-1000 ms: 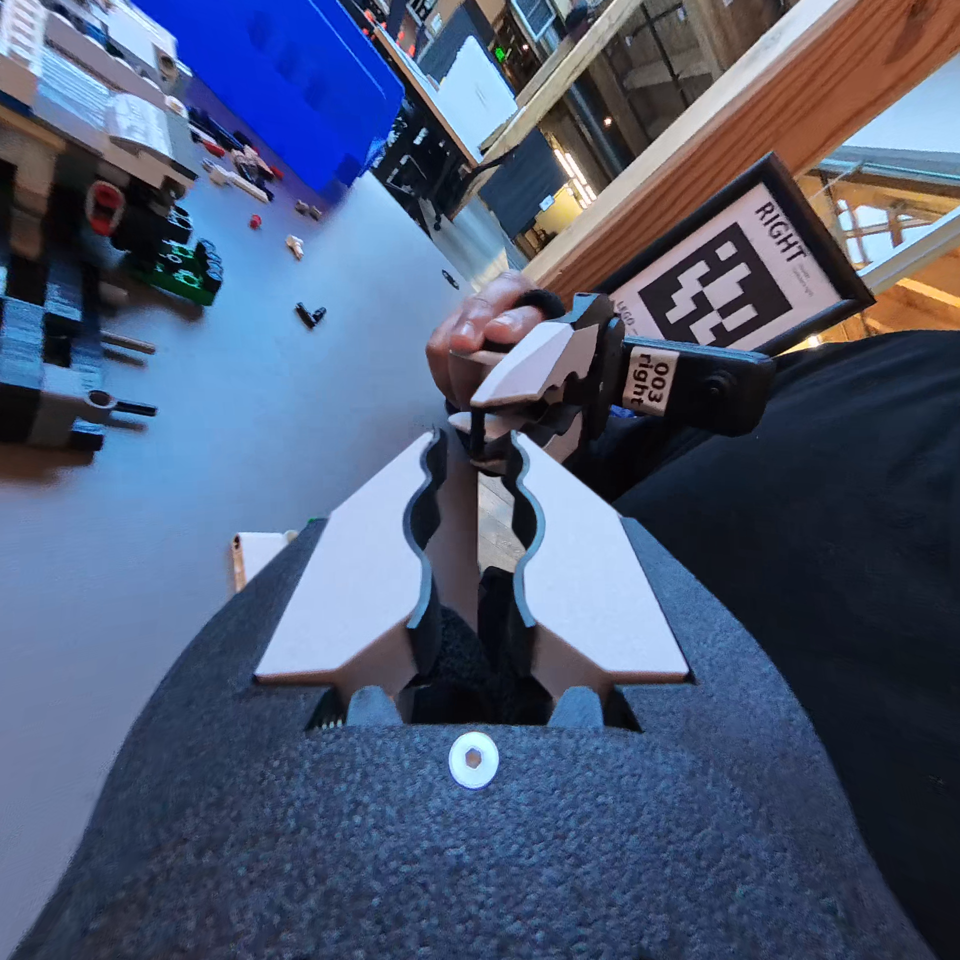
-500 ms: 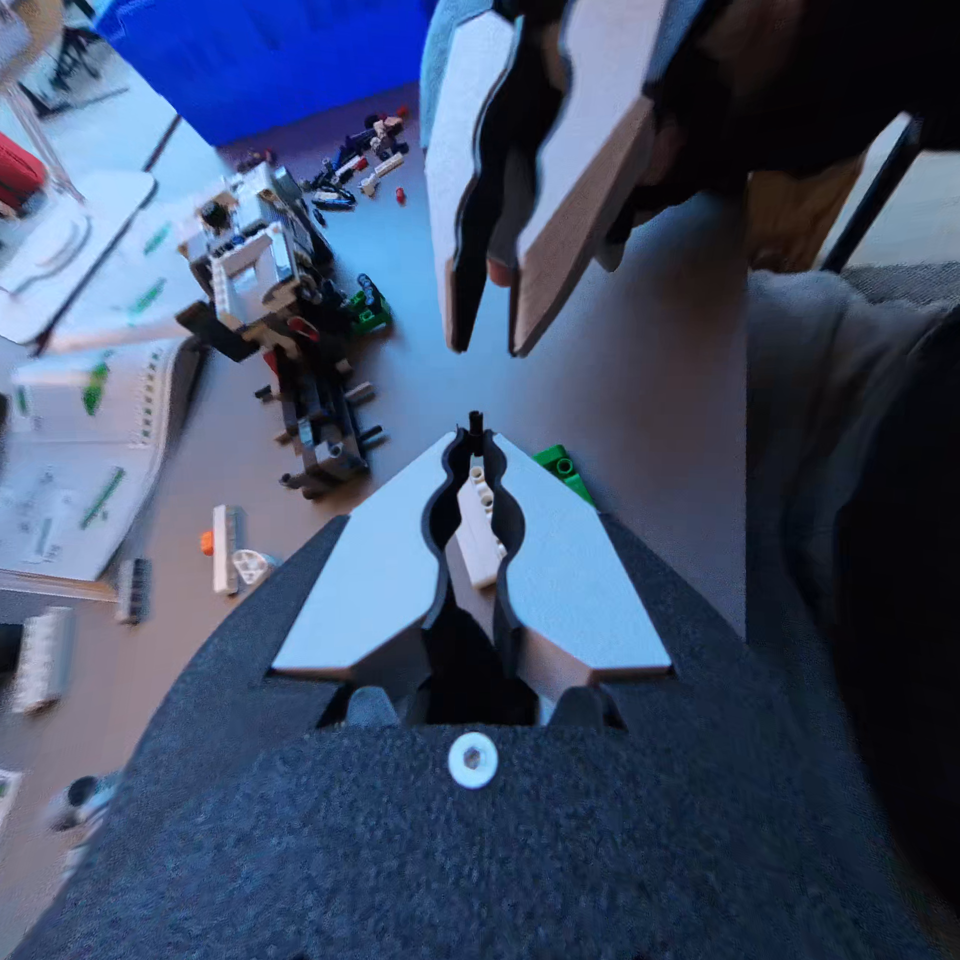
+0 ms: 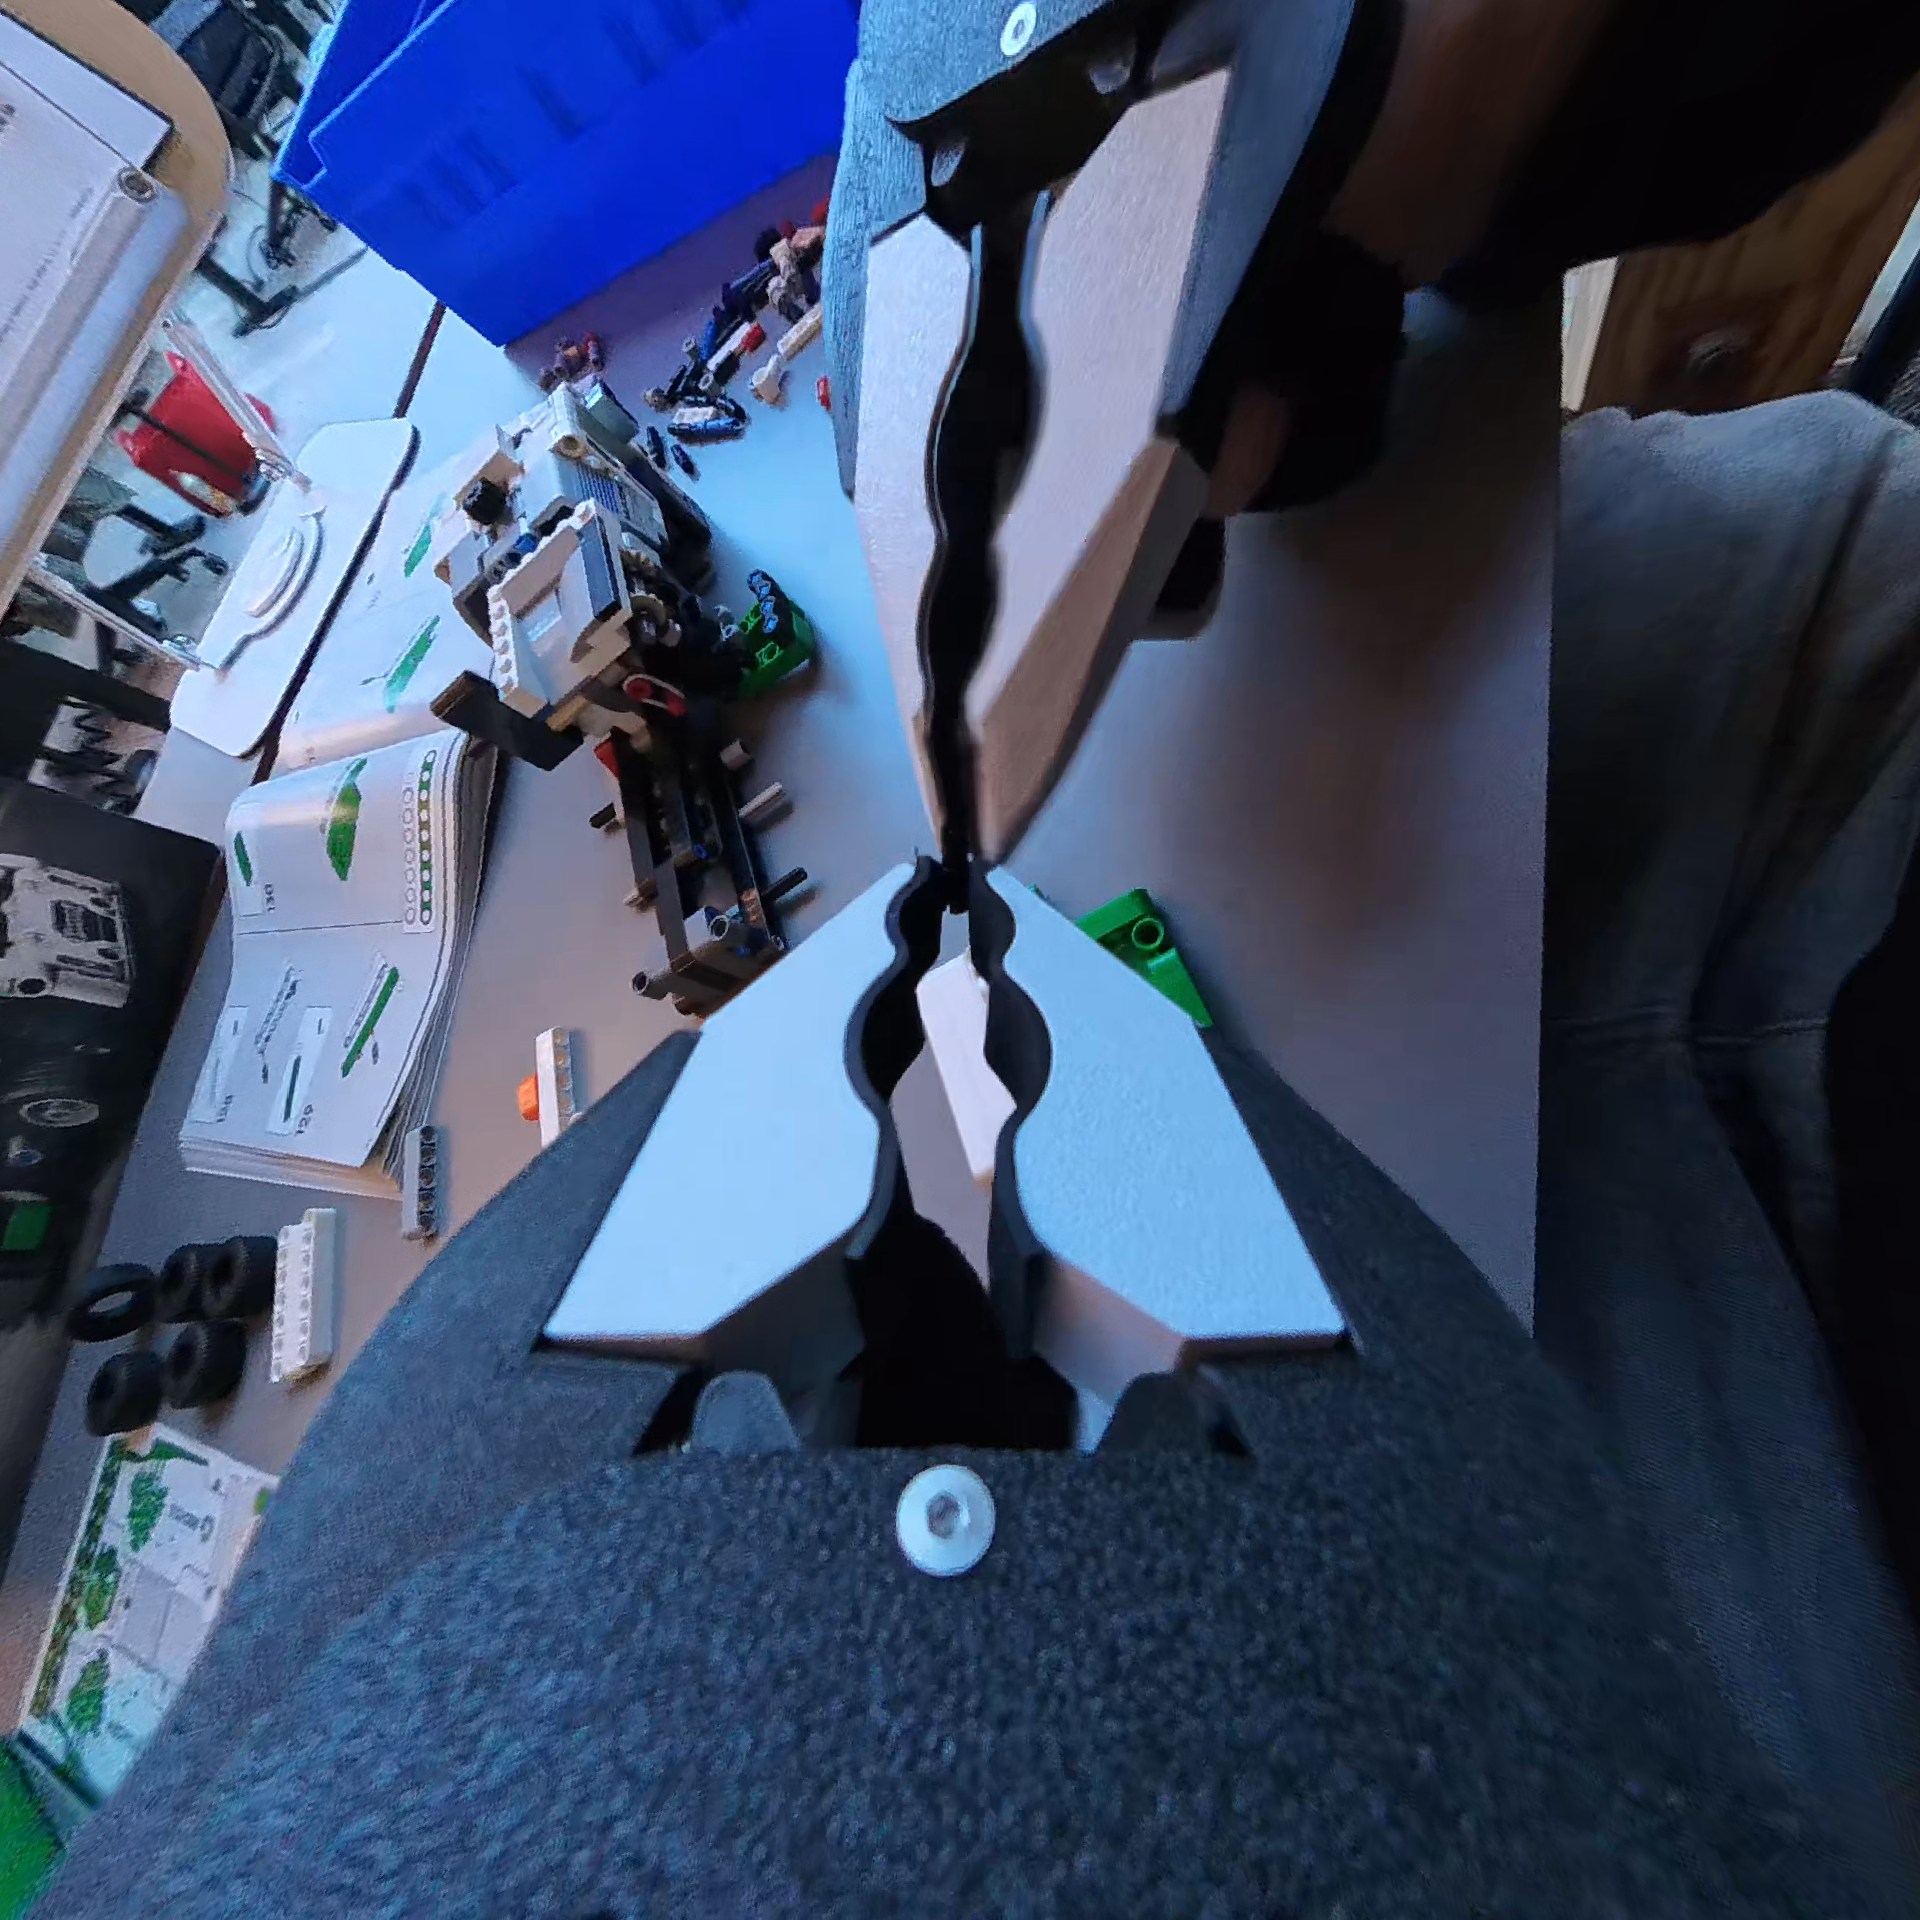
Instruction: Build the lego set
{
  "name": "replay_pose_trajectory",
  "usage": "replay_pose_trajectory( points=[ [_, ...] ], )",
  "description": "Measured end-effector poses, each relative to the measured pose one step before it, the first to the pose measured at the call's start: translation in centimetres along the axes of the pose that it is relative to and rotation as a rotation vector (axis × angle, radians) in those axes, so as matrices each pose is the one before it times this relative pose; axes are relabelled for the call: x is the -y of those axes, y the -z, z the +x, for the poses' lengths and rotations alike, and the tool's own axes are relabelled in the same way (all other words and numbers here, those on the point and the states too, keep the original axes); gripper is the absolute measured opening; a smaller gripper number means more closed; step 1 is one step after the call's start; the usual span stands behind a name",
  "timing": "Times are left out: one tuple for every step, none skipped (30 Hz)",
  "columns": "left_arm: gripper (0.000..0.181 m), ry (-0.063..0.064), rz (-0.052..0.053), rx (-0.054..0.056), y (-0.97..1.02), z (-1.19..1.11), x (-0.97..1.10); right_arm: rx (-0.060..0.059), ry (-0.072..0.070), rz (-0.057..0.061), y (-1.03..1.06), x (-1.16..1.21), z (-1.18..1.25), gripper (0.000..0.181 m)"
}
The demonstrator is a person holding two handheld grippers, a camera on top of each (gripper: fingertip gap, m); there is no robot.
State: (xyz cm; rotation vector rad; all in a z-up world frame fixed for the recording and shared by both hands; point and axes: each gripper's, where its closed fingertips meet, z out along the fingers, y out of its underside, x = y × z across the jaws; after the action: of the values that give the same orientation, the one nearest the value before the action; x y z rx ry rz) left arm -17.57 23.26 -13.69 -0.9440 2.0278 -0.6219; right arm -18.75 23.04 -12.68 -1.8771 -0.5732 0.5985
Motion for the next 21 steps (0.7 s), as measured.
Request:
replay_pose_trajectory(
  points=[
    [0.003,-0.005,0.0036,0.0088,0.013,-0.028,0.034,-0.0143,0.0,-0.0008,0.054,-0.047,0.286,0.002],
    [0.003,0.0006,0.0067,0.0081,0.065,-0.058,0.126,0.0022,-0.0027,0.0104,0.066,0.144,-0.006,0.002],
    [0.003,-0.0007,0.0031,0.0043,0.108,-0.045,0.085,0.0045,-0.0076,0.0122,0.036,0.15,-0.049,0.002],
    [0.003,-0.0033,0.0014,0.0058,0.118,-0.068,0.074,0.0124,-0.0112,0.006,-0.003,0.062,-0.116,0.0],
    [0.003,-0.0049,0.0056,0.0109,0.129,-0.111,0.102,0.0149,-0.0141,0.0105,0.021,0.138,-0.136,0.0],
    [0.003,-0.0063,0.0055,0.0061,0.106,-0.013,0.092,0.0113,-0.0153,0.0121,0.041,0.168,-0.081,0.0],
    [0.003,-0.0062,-0.0021,-0.0002,0.057,0.058,-0.019,0.0117,-0.0081,-0.0014,-0.02,-0.018,-0.112,0.0],
    [0.003,-0.0076,-0.004,0.0045,0.03,-0.014,-0.055,0.0008,0.0029,-0.0013,-0.037,-0.035,-0.031,0.0],
    [0.003,-0.0073,-0.0074,0.004,-0.032,-0.007,-0.14,-0.0039,0.0012,-0.0005,-0.05,-0.001,0.018,0.001],
    [0.003,-0.0065,-0.0122,0.0024,-0.056,-0.015,-0.216,0.0008,-0.0029,-0.0109,-0.098,-0.117,-0.019,0.005],
    [0.003,-0.0108,-0.0053,0.0023,-0.061,0.04,-0.119,-0.0039,-0.0011,-0.0105,-0.11,-0.118,0.054,0.011],
    [0.003,-0.0086,-0.0029,-0.003,-0.055,0.141,-0.048,-0.0029,0.0098,-0.0011,-0.036,0.005,-0.012,0.011],
    [0.003,-0.0036,-0.0064,-0.002,-0.073,0.112,-0.056,-0.0114,0.0145,0.0046,0.042,0.11,0.078,0.011],
    [0.003,-0.002,0.0007,-0.0039,-0.034,0.121,0.053,-0.0099,0.0105,-0.0034,0.062,0.014,0.092,0.011],
    [0.003,0.0015,0.0008,-0.0042,-0.006,0.1,0.068,-0.0026,0.005,-0.013,0.005,-0.135,0.046,0.011],
    [0.003,0.0011,-0.0003,0.0038,-0.009,-0.043,0.053,0.0042,0.002,-0.0025,0.034,-0.01,-0.056,0.01],
    [0.003,0.0017,-0.0009,0.0025,-0.026,-0.031,0.039,-0.0004,0.0022,0.0014,0.037,0.02,-0.006,0.008],
    [0.003,0.0018,-0.0031,-0.0006,-0.028,0.014,0.024,-0.0025,0.004,-0.0043,0.015,-0.075,0.008,0.005],
    [0.003,-0.0011,-0.0002,0.0014,-0.015,-0.012,0.055,-0.0023,0.0021,0.0021,0.036,-0.003,0.025,0.005],
    [0.003,0.0028,0.0027,0.0003,-0.006,0.005,0.08,-0.002,-0.0015,0.0012,0.068,0.004,0.043,0.004],
    [0.003,0.0048,0.0059,0.0022,0.034,-0.056,0.111,-0.0025,0.0056,0.0051,0.066,0.071,0.027,0.003]
  ],
)
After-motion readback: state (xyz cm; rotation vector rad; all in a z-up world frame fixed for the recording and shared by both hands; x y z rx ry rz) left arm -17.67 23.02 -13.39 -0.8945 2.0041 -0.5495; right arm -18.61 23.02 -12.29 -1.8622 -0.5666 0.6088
